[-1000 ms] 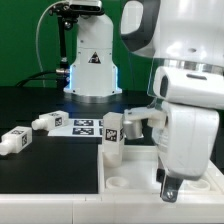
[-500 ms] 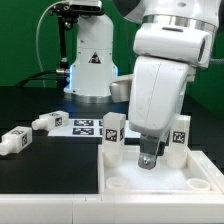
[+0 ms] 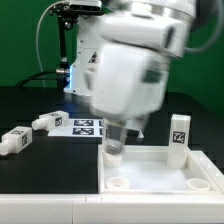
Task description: Assemble square table
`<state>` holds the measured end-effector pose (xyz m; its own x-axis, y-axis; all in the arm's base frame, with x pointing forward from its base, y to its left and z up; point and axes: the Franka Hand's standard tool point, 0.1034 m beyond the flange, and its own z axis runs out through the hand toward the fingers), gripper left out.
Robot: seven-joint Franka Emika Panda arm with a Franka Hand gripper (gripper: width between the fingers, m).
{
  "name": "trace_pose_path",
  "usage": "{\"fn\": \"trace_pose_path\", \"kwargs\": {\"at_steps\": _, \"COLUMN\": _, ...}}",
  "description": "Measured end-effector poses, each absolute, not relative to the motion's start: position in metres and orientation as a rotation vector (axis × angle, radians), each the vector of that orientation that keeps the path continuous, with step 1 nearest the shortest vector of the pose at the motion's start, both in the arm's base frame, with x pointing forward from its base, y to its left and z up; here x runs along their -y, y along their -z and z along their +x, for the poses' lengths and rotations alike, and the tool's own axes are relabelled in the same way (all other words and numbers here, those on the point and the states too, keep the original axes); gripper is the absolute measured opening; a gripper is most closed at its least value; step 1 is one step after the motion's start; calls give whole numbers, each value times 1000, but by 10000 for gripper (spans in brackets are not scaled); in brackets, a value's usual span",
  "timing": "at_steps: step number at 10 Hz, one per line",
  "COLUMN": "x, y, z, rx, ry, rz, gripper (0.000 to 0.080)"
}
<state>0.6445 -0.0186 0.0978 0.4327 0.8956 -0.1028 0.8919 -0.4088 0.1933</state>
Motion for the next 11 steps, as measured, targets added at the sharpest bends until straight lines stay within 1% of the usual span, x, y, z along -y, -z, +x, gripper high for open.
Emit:
{"fn": "trace_pose_path", "kwargs": {"at_steps": 1, "x": 30, "y": -100, "z": 639, "rx": -1542, "ry": -14, "rz": 2484, "gripper": 649}}
{"fn": "trace_pose_path", "kwargs": {"at_steps": 2, "x": 26, "y": -98, "z": 637, "rx": -1457, "ry": -20, "rz": 2536, "gripper": 649}}
{"fn": "trace_pose_path", "kwargs": {"at_steps": 5, "x": 26, "y": -98, "z": 637, "rx": -1423, "ry": -25, "rz": 2557, "gripper": 649}}
{"fn": "trace_pose_path", "kwargs": {"at_steps": 6, "x": 39, "y": -101, "z": 633, "rx": -1391, "ry": -39, "rz": 2585, "gripper": 649}}
{"fn": "trace_pose_path", "kwargs": {"at_steps": 7, "x": 64, "y": -106, "z": 623, "rx": -1283, "ry": -59, "rz": 2661, "gripper": 649}}
{"fn": "trace_pose_path", "kwargs": {"at_steps": 8, "x": 82, "y": -107, "z": 608, "rx": -1102, "ry": -84, "rz": 2773, "gripper": 649}}
{"fn": "trace_pose_path", "kwargs": {"at_steps": 9, "x": 98, "y": -105, "z": 596, "rx": -974, "ry": -92, "rz": 2855, "gripper": 649}}
{"fn": "trace_pose_path", "kwargs": {"at_steps": 10, "x": 107, "y": -104, "z": 595, "rx": -833, "ry": -98, "rz": 2916, "gripper": 649}}
{"fn": "trace_pose_path", "kwargs": {"at_steps": 11, "x": 99, "y": -104, "z": 597, "rx": -737, "ry": -107, "rz": 2945, "gripper": 649}}
